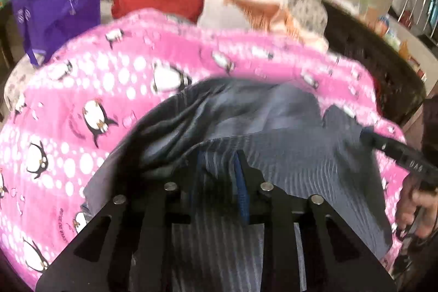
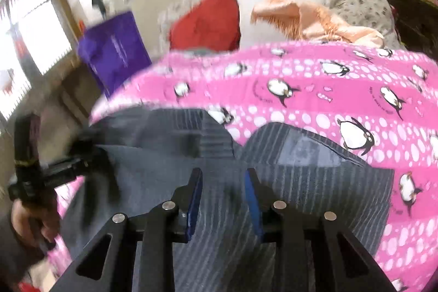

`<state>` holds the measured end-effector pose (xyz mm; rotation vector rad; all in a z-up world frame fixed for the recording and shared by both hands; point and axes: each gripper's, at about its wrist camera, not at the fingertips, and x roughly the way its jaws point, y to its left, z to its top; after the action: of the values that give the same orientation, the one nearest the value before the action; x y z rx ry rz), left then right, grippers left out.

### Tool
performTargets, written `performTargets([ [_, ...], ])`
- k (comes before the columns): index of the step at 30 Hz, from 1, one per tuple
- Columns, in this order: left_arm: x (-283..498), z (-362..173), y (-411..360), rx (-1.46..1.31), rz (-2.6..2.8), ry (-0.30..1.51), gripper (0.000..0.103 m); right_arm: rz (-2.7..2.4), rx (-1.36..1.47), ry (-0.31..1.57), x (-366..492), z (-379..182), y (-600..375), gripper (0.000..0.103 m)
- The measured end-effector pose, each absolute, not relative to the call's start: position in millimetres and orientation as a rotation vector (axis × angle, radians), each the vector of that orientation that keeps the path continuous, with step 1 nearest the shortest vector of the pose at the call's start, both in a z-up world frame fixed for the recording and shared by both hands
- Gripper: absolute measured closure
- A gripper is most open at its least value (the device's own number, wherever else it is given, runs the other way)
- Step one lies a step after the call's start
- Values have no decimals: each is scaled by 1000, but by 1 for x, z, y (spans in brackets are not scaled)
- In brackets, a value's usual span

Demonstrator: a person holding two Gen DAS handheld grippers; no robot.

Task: Fold large clothes

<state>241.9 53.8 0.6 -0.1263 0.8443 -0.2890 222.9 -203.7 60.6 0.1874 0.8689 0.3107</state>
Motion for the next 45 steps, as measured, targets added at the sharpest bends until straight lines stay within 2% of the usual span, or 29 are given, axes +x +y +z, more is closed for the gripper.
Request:
performTargets([
  [1,237,1,53,-118,-290,818,66,302,176,871,218,56,-203,69],
  [2,236,-1,51,-113,-298,804,64,287,164,888,217,47,-198,69],
  [6,246,-26,43,-67,-285,821,63,145,117,950,215,14,-203,69],
  [10,242,-66,49,-98,-255,886,64,148,133,876,210,-9,-212,69],
  [14,239,-61,60,-171,-247,841,64,126,73,891,222,-14,-202,69],
  [22,249,-64,84,-366,-297,836,66,190,219,891,230,-21,-220,69],
  [33,255,-63,79,-340,-284,863,66,158,150,909,231,-20,-209,69],
  [35,262,-51,81,-322,-274,908,67,157,102,968,230,-13,-203,67],
  [36,261,-32,90,-306,-246,858,66,145,68,1021,227,-6,-199,68],
  [38,258,-8,109,-243,-104,763,61,127,13,1007,203,20,-195,68],
  [39,260,-3,123,-208,-2,762,56,132,3,968,187,33,-197,68],
  [40,263,-3,138,-226,31,802,56,146,19,926,167,48,-201,67],
  [42,253,0,163,-318,4,845,56,176,77,880,133,65,-213,62],
  [44,226,5,175,-322,-36,846,56,170,138,853,91,74,-230,42],
  [45,215,5,178,-315,-49,850,56,150,153,835,73,75,-238,26],
])
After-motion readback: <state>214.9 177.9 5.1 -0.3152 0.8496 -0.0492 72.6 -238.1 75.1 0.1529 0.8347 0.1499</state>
